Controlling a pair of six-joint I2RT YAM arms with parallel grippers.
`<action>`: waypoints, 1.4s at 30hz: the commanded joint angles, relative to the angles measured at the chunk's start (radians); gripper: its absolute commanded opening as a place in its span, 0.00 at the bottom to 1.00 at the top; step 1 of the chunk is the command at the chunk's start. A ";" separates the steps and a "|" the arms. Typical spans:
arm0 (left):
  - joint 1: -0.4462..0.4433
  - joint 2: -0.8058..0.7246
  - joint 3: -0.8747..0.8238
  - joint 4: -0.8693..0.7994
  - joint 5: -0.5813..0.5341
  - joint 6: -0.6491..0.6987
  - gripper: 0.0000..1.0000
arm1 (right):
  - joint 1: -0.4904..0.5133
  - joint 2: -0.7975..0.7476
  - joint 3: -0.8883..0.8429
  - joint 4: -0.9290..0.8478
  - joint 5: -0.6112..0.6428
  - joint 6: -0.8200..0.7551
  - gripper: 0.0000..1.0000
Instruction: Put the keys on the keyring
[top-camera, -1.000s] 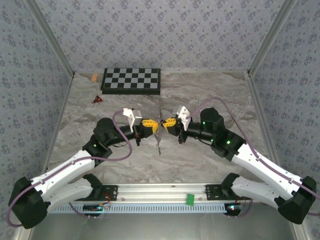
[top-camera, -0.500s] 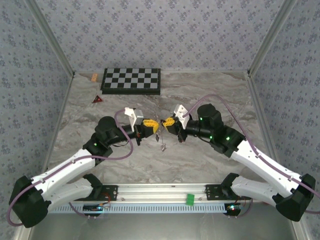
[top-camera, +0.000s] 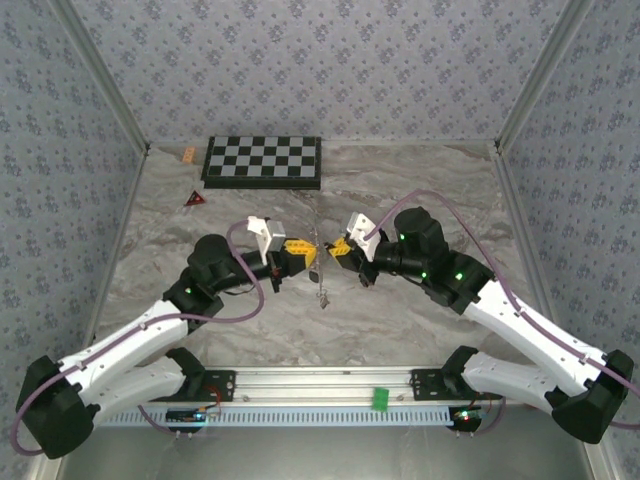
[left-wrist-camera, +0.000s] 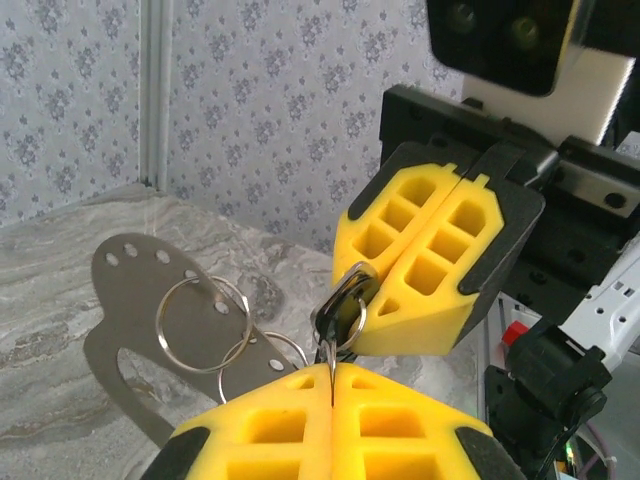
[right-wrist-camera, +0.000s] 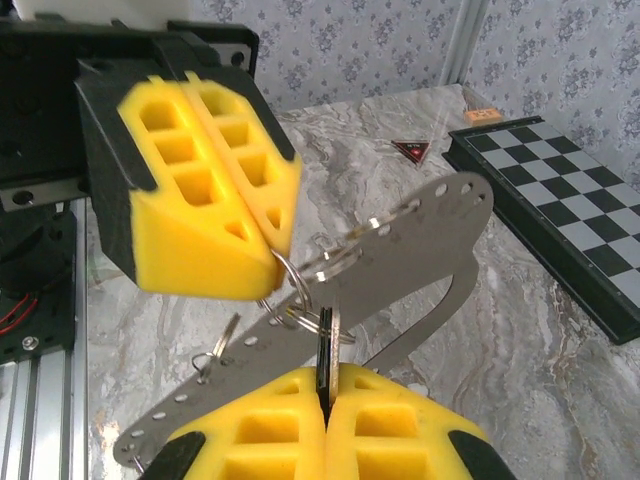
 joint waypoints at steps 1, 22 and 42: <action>-0.008 -0.037 0.023 0.052 -0.003 -0.001 0.00 | -0.006 -0.018 0.007 -0.023 0.013 -0.038 0.00; -0.008 -0.022 0.019 0.054 0.022 0.002 0.00 | 0.055 0.030 0.028 -0.016 0.037 -0.074 0.00; -0.010 0.013 0.005 0.033 0.046 0.020 0.00 | 0.044 0.039 0.102 -0.065 0.025 -0.088 0.00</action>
